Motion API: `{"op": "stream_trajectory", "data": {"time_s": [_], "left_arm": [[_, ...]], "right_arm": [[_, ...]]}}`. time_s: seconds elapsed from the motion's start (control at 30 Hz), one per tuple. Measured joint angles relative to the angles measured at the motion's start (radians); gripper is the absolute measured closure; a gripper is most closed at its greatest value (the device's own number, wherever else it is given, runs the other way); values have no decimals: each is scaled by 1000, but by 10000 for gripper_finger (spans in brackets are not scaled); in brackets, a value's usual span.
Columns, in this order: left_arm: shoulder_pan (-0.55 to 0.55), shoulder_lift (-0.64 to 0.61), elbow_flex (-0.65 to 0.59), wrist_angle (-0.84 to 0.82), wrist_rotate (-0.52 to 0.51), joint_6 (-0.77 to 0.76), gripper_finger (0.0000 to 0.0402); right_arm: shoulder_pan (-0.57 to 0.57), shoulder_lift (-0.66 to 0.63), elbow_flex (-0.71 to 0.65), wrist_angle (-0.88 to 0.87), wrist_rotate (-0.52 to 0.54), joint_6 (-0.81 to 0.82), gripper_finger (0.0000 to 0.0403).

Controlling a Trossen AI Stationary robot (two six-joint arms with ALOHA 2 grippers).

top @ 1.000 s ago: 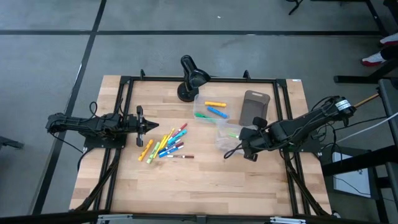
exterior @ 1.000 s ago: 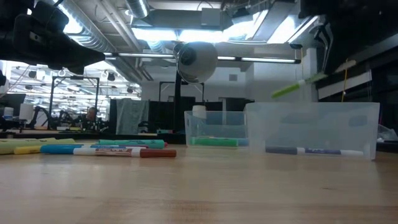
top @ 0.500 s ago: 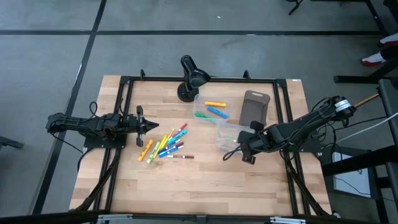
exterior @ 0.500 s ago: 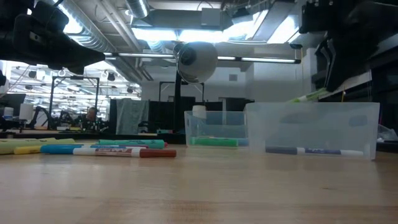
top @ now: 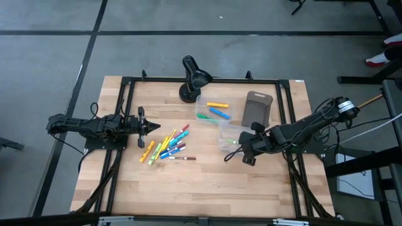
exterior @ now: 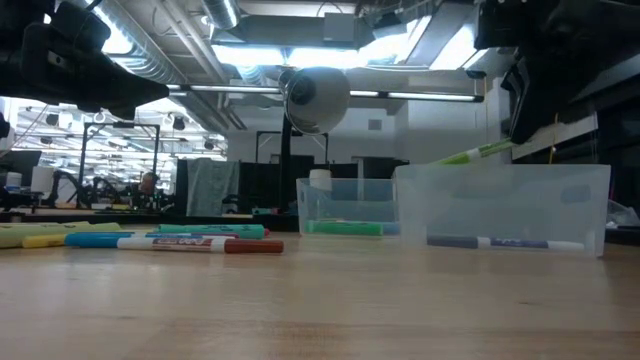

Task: Pick & Place Markers
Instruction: Put the green marker pen into the bottom transparent bin

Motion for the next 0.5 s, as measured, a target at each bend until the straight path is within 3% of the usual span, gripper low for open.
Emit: {"op": "stream_trajectory", "data": {"time_s": [0.5], "left_arm": [[0, 0, 0, 0, 0, 0, 396]], "right_arm": [[0, 0, 0, 0, -1, 23, 350]]}}
